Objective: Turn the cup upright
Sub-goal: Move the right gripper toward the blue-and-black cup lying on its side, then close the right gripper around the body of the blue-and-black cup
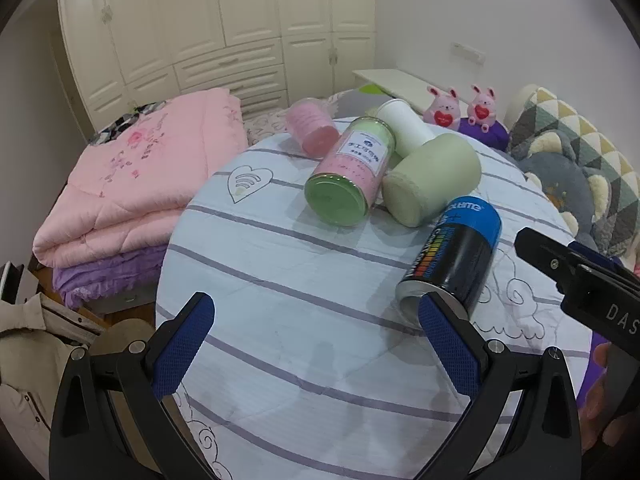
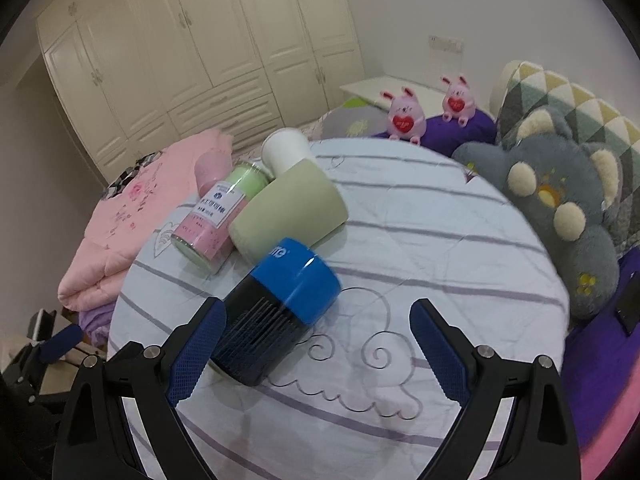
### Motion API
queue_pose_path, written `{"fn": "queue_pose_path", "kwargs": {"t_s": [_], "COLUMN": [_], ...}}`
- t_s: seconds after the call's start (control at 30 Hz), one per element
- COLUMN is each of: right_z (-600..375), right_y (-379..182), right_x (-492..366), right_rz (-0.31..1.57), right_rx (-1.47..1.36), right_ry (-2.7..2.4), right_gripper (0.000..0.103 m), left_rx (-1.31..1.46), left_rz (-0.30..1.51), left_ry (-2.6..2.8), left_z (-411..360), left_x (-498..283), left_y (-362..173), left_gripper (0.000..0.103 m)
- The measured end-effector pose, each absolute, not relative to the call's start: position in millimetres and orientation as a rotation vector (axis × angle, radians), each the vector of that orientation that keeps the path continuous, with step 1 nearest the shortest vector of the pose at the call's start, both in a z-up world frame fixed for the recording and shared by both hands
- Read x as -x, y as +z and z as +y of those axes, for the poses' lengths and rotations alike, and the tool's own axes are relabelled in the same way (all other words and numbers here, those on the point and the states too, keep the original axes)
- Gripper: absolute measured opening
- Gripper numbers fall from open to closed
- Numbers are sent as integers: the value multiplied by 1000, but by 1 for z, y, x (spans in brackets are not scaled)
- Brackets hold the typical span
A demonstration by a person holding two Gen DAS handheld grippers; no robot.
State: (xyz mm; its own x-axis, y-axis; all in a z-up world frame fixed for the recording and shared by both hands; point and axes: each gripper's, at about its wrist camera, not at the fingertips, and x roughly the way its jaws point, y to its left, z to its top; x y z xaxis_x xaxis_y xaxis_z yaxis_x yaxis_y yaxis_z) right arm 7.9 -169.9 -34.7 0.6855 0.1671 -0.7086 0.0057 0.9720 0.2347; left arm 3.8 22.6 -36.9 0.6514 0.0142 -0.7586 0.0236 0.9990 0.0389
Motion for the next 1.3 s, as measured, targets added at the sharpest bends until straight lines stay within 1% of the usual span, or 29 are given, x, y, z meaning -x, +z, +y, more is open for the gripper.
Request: {"fn": "queue_pose_path", "kwargs": {"t_s": [0.7, 0.87, 0.97, 1.1, 1.17, 1.2, 1.3], "right_z": [-140, -135, -132, -129, -131, -131, -126], "right_y": [-53, -56, -53, -41, -32, -24, -8], "right_x": [-38, -41, -42, -33, -23, -14, 4], "right_rz": [922, 942, 921, 827, 758, 695, 552], "right_rx": [-295, -295, -272, -173, -153, -128, -33], "right_ry": [97, 61, 27, -44, -73, -92, -96], "right_gripper": [95, 95, 95, 95, 95, 95, 95], "left_rx": [-44, -63, -58, -53, -23, 7, 58], "left_rz": [840, 803, 778, 730, 703, 657, 600], "left_ry": [3, 1, 0, 12, -2, -5, -29], "left_z": [33, 34, 36, 38, 41, 43, 46], "left_x": [-28, -27, -27, -22, -18, -13, -5], "left_y": [-38, -37, -38, -37, -33, -28, -16], "left_gripper": [103, 103, 103, 103, 103, 103, 103]}}
